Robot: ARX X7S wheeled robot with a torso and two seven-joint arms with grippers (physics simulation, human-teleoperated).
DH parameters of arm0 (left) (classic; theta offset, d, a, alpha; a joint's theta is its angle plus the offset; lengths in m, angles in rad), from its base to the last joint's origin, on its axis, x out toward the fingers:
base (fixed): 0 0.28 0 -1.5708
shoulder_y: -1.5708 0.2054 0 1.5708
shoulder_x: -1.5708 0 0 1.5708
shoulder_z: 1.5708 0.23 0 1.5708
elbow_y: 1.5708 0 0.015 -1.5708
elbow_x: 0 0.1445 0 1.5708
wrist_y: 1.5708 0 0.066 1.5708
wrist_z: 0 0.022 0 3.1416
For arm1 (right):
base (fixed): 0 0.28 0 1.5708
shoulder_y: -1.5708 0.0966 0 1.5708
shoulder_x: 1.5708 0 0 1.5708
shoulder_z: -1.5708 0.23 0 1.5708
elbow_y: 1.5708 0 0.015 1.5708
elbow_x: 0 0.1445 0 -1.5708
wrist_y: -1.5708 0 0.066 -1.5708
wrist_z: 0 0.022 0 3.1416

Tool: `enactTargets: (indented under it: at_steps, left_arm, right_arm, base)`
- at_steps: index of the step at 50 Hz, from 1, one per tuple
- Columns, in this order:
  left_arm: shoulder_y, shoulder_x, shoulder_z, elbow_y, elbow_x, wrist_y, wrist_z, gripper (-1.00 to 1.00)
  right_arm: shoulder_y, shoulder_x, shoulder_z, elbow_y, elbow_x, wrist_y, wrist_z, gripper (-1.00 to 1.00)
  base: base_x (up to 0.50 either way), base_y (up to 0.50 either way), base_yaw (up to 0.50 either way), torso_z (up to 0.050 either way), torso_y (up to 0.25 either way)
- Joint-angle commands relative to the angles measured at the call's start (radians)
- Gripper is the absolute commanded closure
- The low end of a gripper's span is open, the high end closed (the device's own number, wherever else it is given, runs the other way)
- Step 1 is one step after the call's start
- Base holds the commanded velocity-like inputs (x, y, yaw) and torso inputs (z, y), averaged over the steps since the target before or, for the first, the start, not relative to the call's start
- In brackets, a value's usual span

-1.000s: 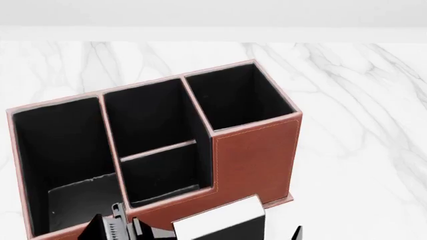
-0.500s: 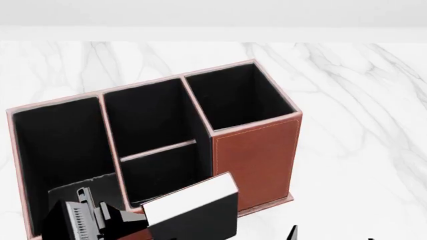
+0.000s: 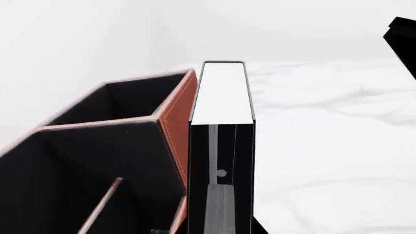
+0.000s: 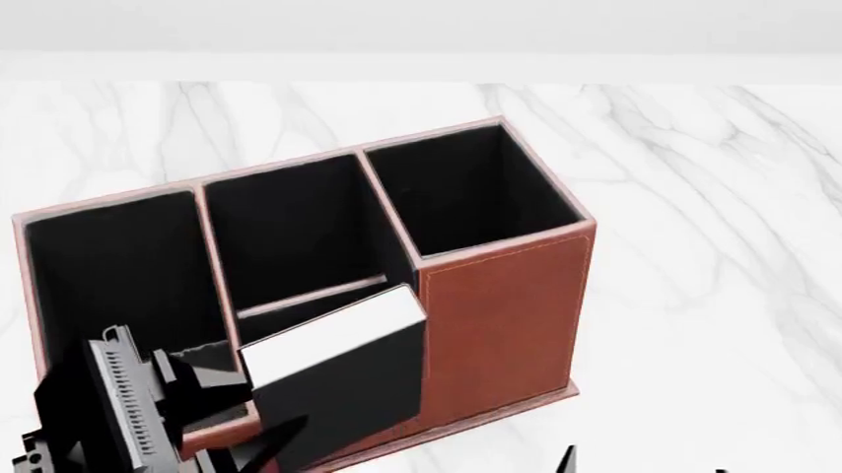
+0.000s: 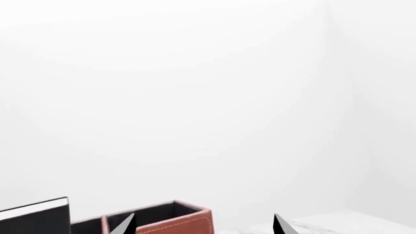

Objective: Pick up the book and place it in the back compartment of the caddy.

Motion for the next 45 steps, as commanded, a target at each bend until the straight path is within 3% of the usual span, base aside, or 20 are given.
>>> enactTargets:
  at_steps: [1,23,45]
  left_arm:
    - [-0.038,-0.005,-0.045,0.003,-0.075,-0.031,0.037,1.0]
    - [-0.056,0.027,-0.086,-0.105,-0.297,-0.091,0.222,1.0]
    - [-0.057,0.033,-0.082,-0.1,-0.29,-0.107,0.226,1.0]
  right_arm:
    - [0.003,-0.001,-0.007,0.004,-0.007,0.003,0.001,-1.0]
    - [-0.001,0.0,-0.01,-0.005,-0.019,-0.004,0.008,-1.0]
    - [0.002,-0.002,-0.006,-0.009,-0.034,0.014,0.028,-1.0]
  base:
    - [0.0,0.0,0.0,0.0,0.0]
    - [0.0,0.0,0.0,0.001,0.001]
    - [0.0,0.0,0.0,0.0,0.001]
